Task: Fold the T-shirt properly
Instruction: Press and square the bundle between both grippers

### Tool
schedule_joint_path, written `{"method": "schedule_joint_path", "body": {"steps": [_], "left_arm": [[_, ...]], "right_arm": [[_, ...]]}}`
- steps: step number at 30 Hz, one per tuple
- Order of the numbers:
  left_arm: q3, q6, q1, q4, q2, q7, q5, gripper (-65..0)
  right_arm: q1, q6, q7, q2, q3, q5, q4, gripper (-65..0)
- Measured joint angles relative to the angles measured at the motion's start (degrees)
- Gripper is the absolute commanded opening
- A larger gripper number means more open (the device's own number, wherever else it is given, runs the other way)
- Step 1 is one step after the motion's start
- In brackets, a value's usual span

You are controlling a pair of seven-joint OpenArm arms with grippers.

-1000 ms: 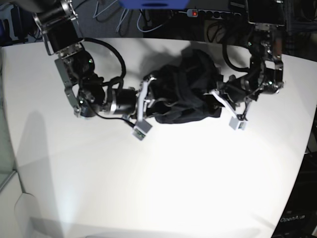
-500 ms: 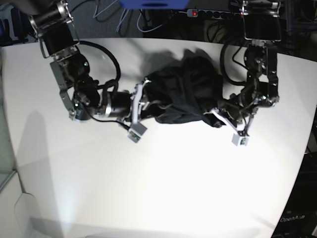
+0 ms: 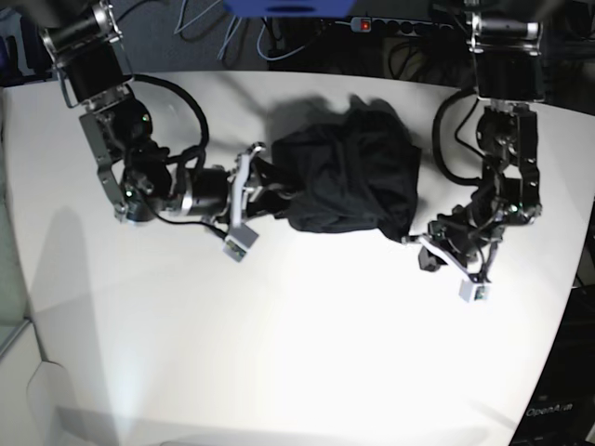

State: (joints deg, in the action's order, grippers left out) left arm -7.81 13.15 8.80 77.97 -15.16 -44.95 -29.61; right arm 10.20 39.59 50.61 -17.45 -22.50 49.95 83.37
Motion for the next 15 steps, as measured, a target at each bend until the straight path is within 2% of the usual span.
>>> {"method": "schedule_joint_path", "body": {"steps": [3,8,15], "left_arm": [[-0.1,-0.1,-0.3,0.2,-1.3,-0.2,0.2,-65.0],[-0.2,-0.2,-1.2,1.0,-1.5,-1.1,0.2,-65.0],[-0.2,0.3,-6.4,9.5,-1.5,-12.7,0.0,-65.0]], "right_arm": [[-0.2,0.0,-0.1,-0.1,0.0,0.0,0.0,-42.4],[-0.3,0.0,0.2,-0.3,0.0,-0.2,1.1,-42.5],[-0.1,0.0,0.2,-0.3,0.0,0.0,3.9,-42.5]]}}
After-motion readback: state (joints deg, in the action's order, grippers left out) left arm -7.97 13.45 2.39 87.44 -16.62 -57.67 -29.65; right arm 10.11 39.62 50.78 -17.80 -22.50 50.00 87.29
